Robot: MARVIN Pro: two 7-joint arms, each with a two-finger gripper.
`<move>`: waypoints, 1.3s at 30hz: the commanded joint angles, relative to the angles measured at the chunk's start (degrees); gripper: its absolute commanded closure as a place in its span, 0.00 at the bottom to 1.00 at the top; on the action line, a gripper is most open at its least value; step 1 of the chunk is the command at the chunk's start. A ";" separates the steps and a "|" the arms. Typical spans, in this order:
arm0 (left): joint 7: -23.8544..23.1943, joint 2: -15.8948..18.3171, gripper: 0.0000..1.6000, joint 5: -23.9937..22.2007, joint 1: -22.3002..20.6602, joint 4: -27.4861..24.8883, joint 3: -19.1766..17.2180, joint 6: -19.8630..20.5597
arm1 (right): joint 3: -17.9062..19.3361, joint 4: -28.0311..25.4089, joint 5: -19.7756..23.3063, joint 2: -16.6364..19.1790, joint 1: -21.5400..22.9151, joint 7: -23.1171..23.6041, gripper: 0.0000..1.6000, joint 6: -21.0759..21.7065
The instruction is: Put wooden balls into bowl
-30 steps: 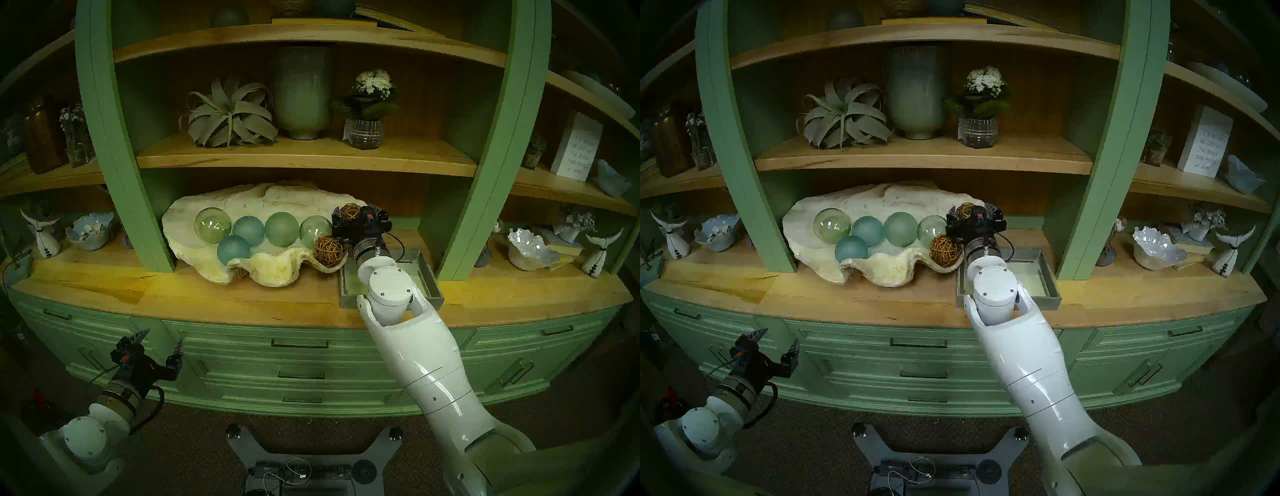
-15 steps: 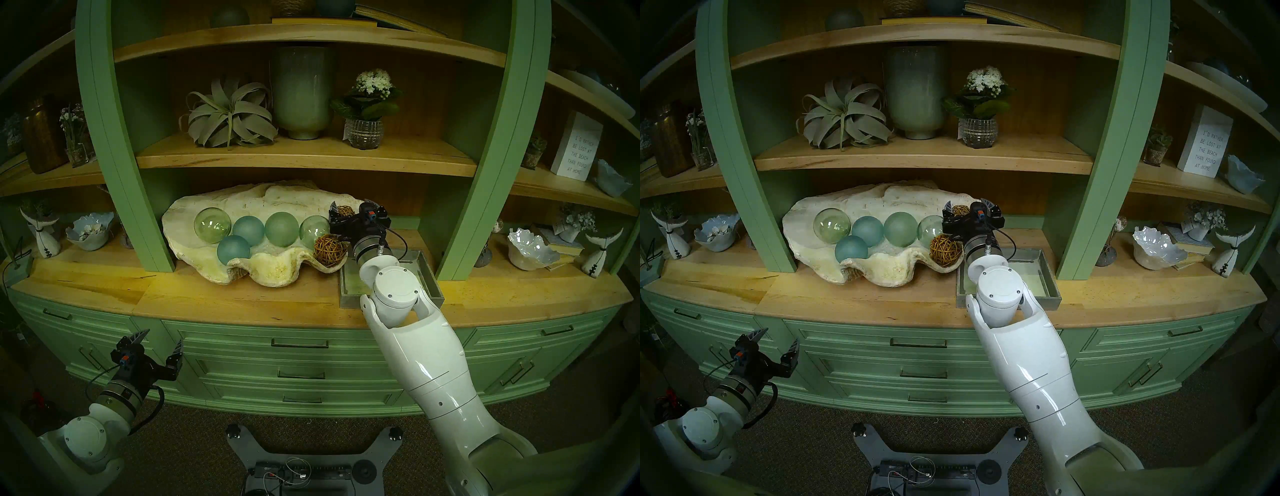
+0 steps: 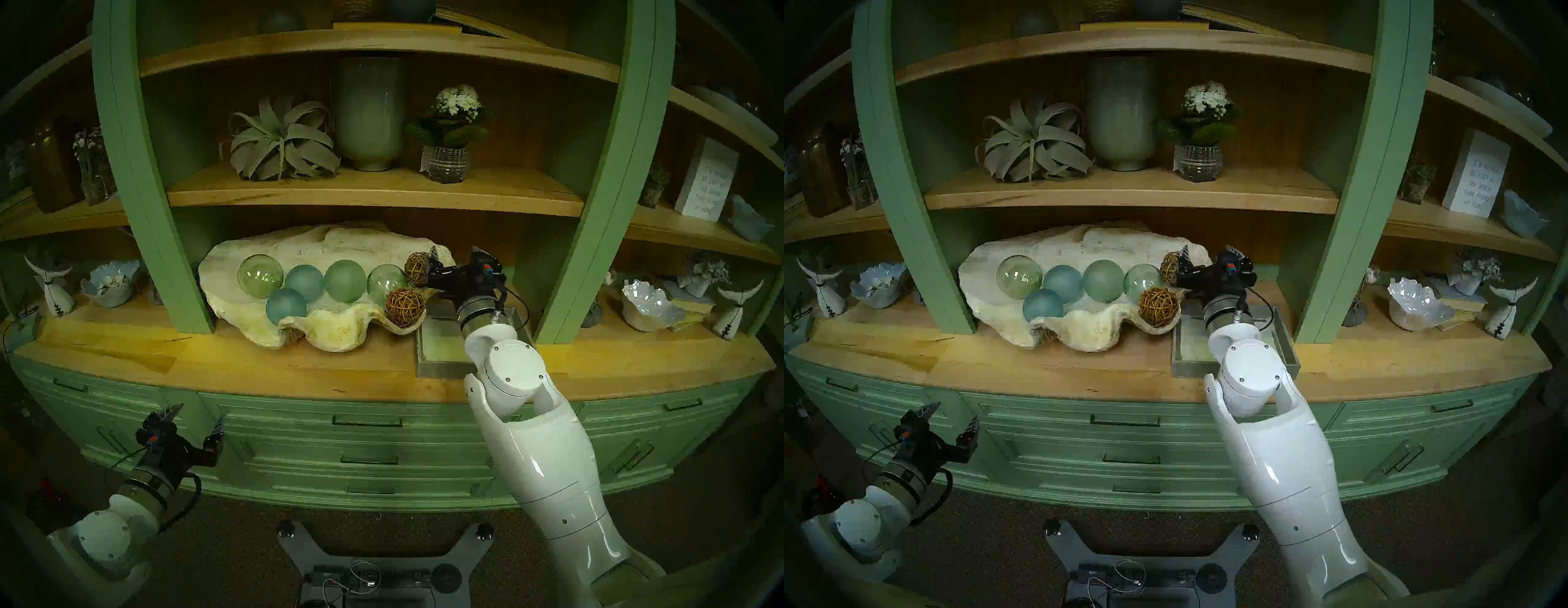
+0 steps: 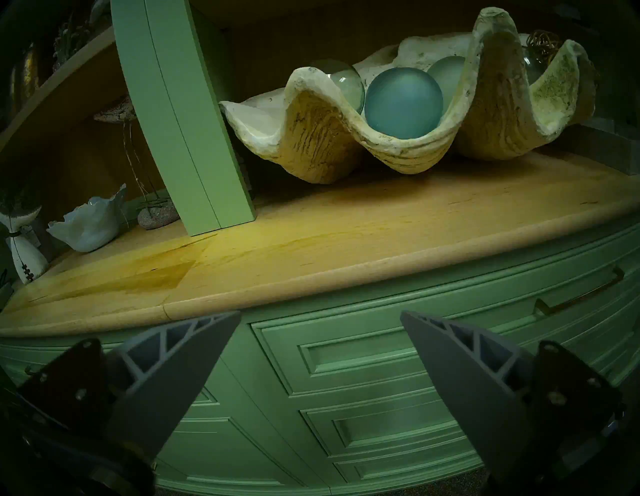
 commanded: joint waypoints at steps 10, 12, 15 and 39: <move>-0.01 0.07 0.00 0.11 -0.23 -0.91 -0.68 -0.86 | -0.26 -10.99 0.92 2.31 -12.34 -1.21 0.00 -2.54; -0.01 0.07 0.00 0.11 -0.21 -0.91 -0.69 -0.89 | -0.18 -13.89 0.82 2.91 -14.61 -1.95 0.00 -1.25; -0.01 0.07 0.00 0.11 -0.19 -0.92 -0.69 -0.92 | 0.21 -14.91 0.35 3.24 -16.15 -3.15 0.00 -1.54; -0.03 0.11 0.00 0.10 -0.07 -0.94 -0.76 -1.13 | 0.92 -18.11 0.86 4.60 -19.68 -4.33 0.00 1.08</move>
